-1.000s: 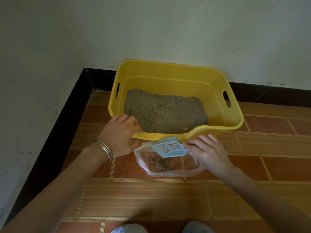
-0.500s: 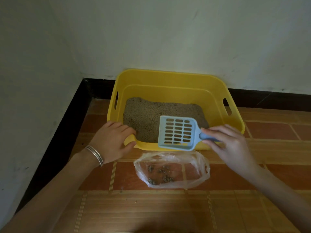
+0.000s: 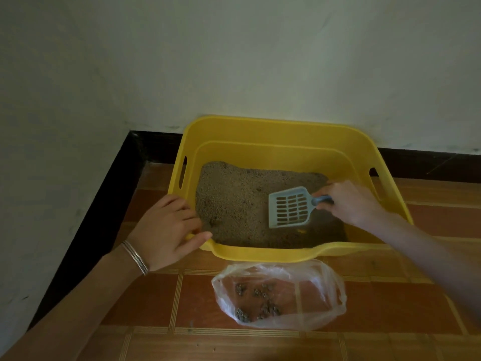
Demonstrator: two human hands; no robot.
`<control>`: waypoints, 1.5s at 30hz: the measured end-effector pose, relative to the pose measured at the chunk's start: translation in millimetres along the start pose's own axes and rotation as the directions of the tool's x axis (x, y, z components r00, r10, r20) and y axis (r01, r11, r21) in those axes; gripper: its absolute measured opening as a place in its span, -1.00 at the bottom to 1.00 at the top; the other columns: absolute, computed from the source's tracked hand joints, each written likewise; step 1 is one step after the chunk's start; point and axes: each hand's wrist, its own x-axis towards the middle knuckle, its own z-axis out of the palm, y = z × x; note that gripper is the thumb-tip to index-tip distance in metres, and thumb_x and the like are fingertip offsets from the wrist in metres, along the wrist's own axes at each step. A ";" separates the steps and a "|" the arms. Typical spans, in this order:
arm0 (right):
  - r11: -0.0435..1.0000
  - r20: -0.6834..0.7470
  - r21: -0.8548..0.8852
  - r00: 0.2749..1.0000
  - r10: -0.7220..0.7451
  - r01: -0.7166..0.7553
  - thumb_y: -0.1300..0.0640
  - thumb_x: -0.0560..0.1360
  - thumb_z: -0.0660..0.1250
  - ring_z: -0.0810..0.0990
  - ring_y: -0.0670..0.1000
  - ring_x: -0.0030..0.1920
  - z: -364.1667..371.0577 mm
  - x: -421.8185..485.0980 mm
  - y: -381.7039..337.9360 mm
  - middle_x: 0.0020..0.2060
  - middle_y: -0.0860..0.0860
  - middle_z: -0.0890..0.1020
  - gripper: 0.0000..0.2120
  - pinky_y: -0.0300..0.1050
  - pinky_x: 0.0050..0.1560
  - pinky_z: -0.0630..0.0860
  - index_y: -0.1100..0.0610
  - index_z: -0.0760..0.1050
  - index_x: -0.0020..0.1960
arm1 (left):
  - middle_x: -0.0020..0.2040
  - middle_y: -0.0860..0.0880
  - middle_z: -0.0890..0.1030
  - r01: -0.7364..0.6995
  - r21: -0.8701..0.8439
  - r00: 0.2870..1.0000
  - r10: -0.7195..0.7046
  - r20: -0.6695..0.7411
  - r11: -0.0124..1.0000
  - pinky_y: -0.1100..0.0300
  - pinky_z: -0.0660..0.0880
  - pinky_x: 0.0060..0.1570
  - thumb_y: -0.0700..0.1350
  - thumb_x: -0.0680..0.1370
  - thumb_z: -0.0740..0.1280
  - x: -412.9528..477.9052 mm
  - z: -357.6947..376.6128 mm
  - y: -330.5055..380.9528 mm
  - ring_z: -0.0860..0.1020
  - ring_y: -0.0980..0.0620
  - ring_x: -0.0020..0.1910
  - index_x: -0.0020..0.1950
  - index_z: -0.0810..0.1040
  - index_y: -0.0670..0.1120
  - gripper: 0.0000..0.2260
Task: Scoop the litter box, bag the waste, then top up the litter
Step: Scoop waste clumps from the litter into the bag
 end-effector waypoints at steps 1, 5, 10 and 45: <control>0.999 0.017 -0.027 1.000 -0.024 0.025 0.03 0.51 0.30 0.55 -0.04 -0.08 3.7 3.9 -0.4 0.05 -0.08 0.58 -0.73 -0.16 -0.18 0.53 -0.07 0.52 0.20 | -0.31 0.09 0.56 -0.005 -0.009 1.000 0.005 -0.006 1.000 0.11 0.32 0.04 0.17 0.62 -0.06 -1.1 0.5 -0.5 0.51 0.02 -0.20 -0.27 0.58 -0.01 -0.47; 0.989 0.049 -0.028 0.988 -0.145 0.147 0.03 0.51 0.30 0.54 -0.03 0.02 19.1 15.5 -5.3 0.02 -0.08 0.57 -0.72 -0.17 -0.10 0.47 -0.07 0.51 0.21 | -0.27 0.06 0.56 -0.007 -0.043 1.000 0.007 -0.006 0.999 0.08 0.35 0.05 0.16 0.62 -0.02 -4.5 2.7 -3.0 0.51 -0.02 -0.18 -0.23 0.58 -0.03 -0.51; 0.962 0.065 -0.084 0.964 -0.257 0.262 0.04 0.54 0.24 0.49 0.02 0.11 26.9 33.9 -33.2 0.05 -0.02 0.56 -0.73 -0.08 0.08 0.38 -0.02 0.49 0.23 | -0.27 0.06 0.54 0.027 -0.104 0.997 -0.034 -0.067 0.994 0.10 0.32 0.05 0.14 0.61 0.02 -3.7 6.1 3.3 0.49 -0.02 -0.15 -0.23 0.58 -0.06 -0.53; 0.852 -0.135 0.447 0.962 -0.239 0.274 0.18 0.41 0.42 0.51 -0.08 -0.13 52.7 70.1 -73.1 -0.07 0.05 0.63 -0.72 -0.20 -0.01 0.43 0.16 0.58 0.13 | -0.30 0.10 0.56 0.095 -0.158 0.995 -0.100 -0.021 0.983 0.12 0.31 0.10 0.13 0.58 0.09 -3.6 4.8 4.5 0.49 0.02 -0.16 -0.24 0.61 -0.03 -0.58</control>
